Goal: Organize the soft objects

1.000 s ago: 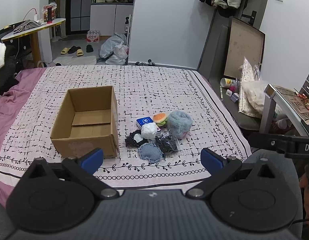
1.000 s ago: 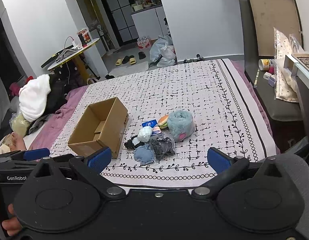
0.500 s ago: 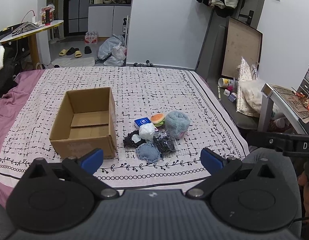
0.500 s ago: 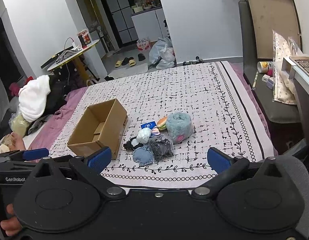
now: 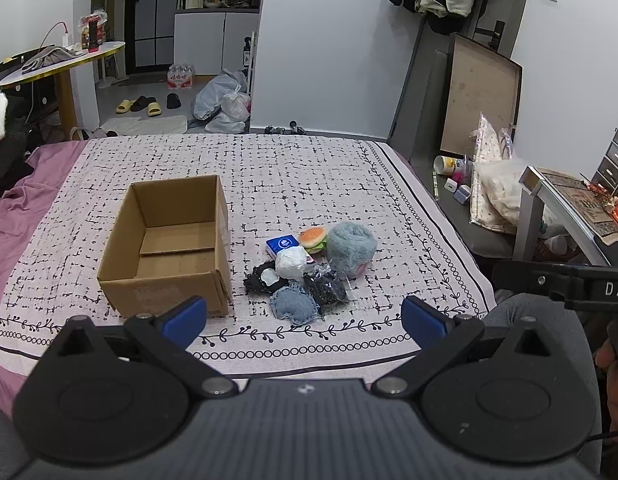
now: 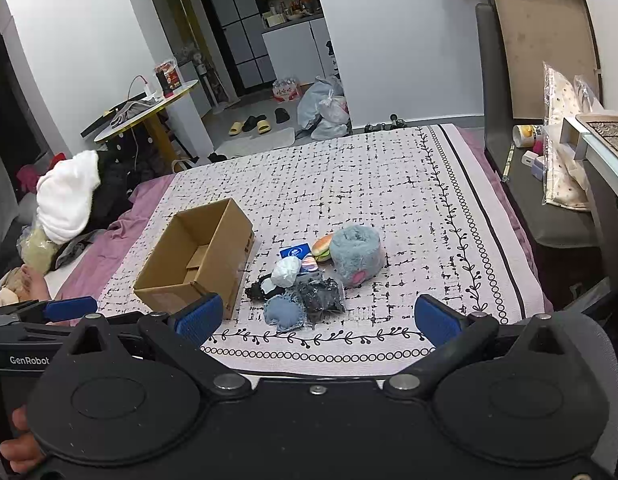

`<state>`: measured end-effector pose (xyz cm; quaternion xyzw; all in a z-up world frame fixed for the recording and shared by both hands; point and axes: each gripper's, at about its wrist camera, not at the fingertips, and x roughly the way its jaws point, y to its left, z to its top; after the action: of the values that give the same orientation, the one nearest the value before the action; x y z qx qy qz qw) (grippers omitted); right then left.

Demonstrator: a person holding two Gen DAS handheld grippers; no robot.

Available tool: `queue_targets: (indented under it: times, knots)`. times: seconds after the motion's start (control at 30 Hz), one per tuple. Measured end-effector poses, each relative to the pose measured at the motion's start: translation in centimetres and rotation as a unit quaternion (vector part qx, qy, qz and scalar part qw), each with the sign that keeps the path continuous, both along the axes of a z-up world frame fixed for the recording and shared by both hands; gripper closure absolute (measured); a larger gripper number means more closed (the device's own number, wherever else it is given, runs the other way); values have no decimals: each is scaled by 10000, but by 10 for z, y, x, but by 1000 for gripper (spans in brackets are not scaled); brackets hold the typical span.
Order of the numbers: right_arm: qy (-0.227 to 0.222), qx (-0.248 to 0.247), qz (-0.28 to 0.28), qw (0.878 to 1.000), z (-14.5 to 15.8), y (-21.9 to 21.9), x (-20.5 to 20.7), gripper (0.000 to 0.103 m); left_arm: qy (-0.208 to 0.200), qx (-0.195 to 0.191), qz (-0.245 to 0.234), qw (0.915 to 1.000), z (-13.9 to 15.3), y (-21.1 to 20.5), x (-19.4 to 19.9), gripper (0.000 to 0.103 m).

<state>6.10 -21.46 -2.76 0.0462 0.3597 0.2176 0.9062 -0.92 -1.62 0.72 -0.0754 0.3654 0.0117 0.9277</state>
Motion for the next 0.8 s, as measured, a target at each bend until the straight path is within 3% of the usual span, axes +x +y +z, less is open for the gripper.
queue_targets:
  times: [0.8]
  knots:
    - [-28, -29, 39, 10000, -2, 0, 2, 0, 41, -37, 13, 10000, -5, -1, 4, 1]
